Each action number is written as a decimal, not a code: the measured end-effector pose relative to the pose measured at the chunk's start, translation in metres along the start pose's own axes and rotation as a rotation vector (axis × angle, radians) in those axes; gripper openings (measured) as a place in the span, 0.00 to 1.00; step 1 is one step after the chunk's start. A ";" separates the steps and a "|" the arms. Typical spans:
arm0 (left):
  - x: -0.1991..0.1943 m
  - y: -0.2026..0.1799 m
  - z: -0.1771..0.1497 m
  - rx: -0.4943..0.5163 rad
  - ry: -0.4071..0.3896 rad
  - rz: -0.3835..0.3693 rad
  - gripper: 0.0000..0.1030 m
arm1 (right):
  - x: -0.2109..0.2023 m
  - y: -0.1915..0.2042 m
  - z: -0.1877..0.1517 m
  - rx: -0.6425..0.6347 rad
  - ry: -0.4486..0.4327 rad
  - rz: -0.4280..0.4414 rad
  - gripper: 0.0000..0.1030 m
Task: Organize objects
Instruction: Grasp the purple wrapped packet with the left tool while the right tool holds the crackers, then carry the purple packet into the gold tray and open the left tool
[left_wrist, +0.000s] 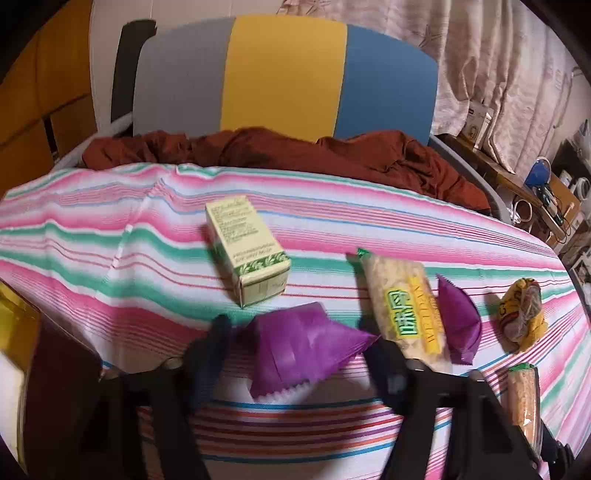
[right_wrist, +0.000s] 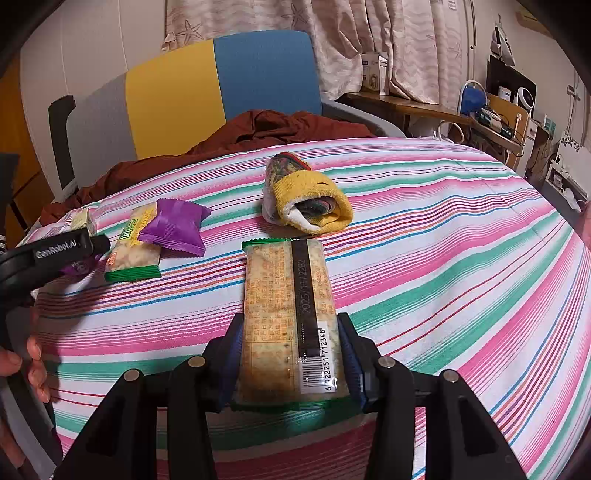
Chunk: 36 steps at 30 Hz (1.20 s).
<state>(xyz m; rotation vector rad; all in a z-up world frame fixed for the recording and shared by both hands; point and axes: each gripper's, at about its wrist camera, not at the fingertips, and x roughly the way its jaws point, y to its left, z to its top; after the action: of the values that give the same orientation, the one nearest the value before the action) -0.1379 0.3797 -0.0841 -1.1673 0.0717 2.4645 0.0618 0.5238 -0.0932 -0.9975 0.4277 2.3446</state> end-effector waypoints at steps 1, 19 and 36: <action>-0.001 0.001 -0.001 -0.010 -0.007 0.003 0.56 | 0.000 0.000 0.000 -0.001 0.000 -0.002 0.47; -0.044 0.010 -0.029 0.056 -0.126 -0.024 0.39 | -0.002 0.003 -0.001 -0.006 -0.009 -0.029 0.47; -0.119 0.022 -0.091 0.172 -0.246 -0.081 0.39 | -0.036 0.026 -0.020 -0.048 -0.098 0.055 0.46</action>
<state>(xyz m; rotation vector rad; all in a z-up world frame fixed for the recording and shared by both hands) -0.0121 0.2991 -0.0564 -0.7749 0.1587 2.4549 0.0780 0.4800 -0.0782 -0.8983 0.3668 2.4517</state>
